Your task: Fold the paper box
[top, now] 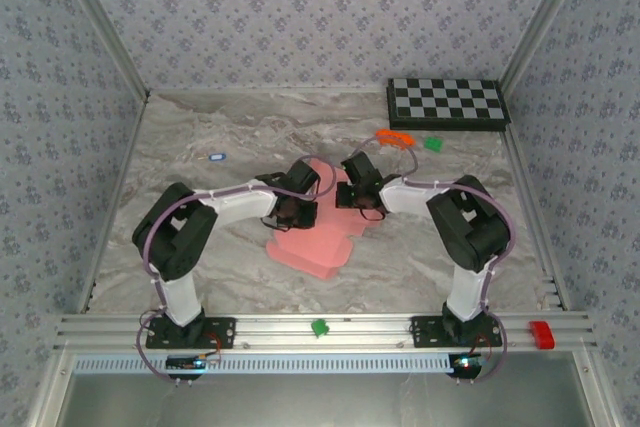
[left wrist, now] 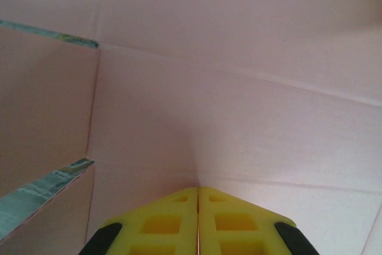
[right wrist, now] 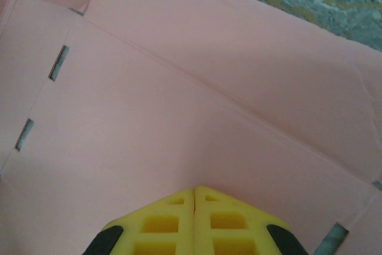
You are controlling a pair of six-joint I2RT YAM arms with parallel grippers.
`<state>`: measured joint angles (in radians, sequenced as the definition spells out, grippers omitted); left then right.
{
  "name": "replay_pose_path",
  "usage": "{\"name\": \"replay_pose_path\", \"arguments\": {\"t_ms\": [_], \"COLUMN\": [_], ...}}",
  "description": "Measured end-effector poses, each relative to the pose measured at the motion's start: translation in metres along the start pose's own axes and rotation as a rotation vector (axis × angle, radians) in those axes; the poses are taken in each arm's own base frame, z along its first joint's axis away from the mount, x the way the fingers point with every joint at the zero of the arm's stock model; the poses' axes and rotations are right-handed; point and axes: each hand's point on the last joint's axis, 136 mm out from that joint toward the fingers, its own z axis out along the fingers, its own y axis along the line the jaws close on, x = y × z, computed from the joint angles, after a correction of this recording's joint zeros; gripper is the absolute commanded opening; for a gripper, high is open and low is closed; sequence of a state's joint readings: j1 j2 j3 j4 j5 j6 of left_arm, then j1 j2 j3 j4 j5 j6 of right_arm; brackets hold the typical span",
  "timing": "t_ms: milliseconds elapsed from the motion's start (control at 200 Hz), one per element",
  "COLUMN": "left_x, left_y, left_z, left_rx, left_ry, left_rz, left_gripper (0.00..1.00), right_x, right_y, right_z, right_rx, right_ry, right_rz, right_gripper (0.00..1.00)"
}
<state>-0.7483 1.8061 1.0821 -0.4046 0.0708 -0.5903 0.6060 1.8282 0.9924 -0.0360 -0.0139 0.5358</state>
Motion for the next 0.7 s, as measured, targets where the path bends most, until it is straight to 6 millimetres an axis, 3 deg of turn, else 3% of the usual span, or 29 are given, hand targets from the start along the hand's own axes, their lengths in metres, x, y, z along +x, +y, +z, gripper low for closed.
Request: {"name": "replay_pose_path", "arguments": {"t_ms": [295,460,555,700], "left_x": [-0.015,-0.019,-0.019,-0.019], "left_y": [0.013,0.017,0.018,0.017], "left_z": [0.001,0.0,0.0,0.0], "left_rx": [-0.082,-0.101,-0.102,-0.102], "left_ry": [-0.043,-0.056,-0.056,-0.055], "left_rz": [0.048,0.078,0.091,0.105], "left_gripper": [0.08,0.08,0.08,0.08], "right_x": [0.019,0.029,0.015,-0.033], "right_y": [-0.006,-0.011,-0.016,-0.021], "right_z": [-0.015,-0.027,-0.033,-0.044], "right_rx": [0.024,0.039,0.042,0.022], "right_ry": [0.039,0.103,0.113,0.06], "right_rz": [-0.017,-0.062,-0.088,-0.11], "right_gripper": [0.06,0.19,0.26,0.36]}}
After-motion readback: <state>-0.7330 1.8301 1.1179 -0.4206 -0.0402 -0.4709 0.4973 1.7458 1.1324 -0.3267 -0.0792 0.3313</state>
